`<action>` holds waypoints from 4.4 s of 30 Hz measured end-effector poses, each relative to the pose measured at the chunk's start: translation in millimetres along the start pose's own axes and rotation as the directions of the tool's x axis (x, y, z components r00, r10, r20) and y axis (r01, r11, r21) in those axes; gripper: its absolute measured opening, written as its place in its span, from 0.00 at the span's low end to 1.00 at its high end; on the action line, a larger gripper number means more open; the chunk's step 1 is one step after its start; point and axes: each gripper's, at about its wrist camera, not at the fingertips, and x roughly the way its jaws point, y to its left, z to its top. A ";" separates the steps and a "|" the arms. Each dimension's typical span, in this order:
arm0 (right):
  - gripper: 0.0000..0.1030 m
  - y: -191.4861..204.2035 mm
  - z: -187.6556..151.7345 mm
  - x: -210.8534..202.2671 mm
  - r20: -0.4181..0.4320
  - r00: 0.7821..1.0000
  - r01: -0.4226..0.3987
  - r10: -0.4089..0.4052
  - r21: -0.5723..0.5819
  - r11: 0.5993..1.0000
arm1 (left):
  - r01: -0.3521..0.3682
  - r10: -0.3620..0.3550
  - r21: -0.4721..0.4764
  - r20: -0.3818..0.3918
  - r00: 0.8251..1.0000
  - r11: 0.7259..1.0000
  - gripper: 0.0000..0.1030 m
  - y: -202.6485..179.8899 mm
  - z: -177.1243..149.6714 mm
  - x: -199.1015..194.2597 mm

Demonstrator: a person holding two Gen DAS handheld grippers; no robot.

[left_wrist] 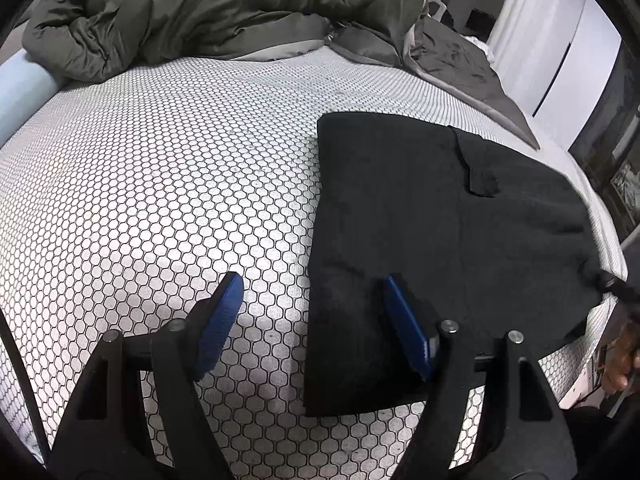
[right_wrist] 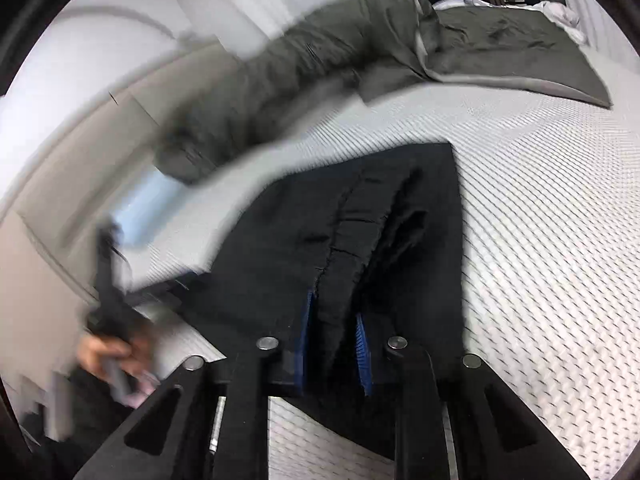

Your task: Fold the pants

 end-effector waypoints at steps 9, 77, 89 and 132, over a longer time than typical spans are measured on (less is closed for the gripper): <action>0.44 -18.6 1.6 -11.5 0.045 0.997 -0.069 0.065 0.087 0.994 | -0.012 0.011 0.035 0.009 1.000 0.999 0.68 -7.5 -3.9 -6.5; 0.56 28.2 25.9 3.0 0.135 0.972 0.217 -0.191 -0.212 0.953 | 0.097 -0.101 0.267 0.003 0.995 0.959 0.42 -56.2 16.9 -10.9; 0.56 51.4 77.6 27.8 0.121 0.952 0.305 -0.282 -0.284 0.909 | 0.077 -0.057 0.361 -0.064 0.996 0.930 0.42 -91.3 45.8 38.2; 0.75 -38.7 62.5 36.4 -0.075 0.963 0.253 -0.261 -0.094 0.963 | -0.131 0.134 0.164 -0.010 0.991 0.978 0.53 -21.7 107.5 69.0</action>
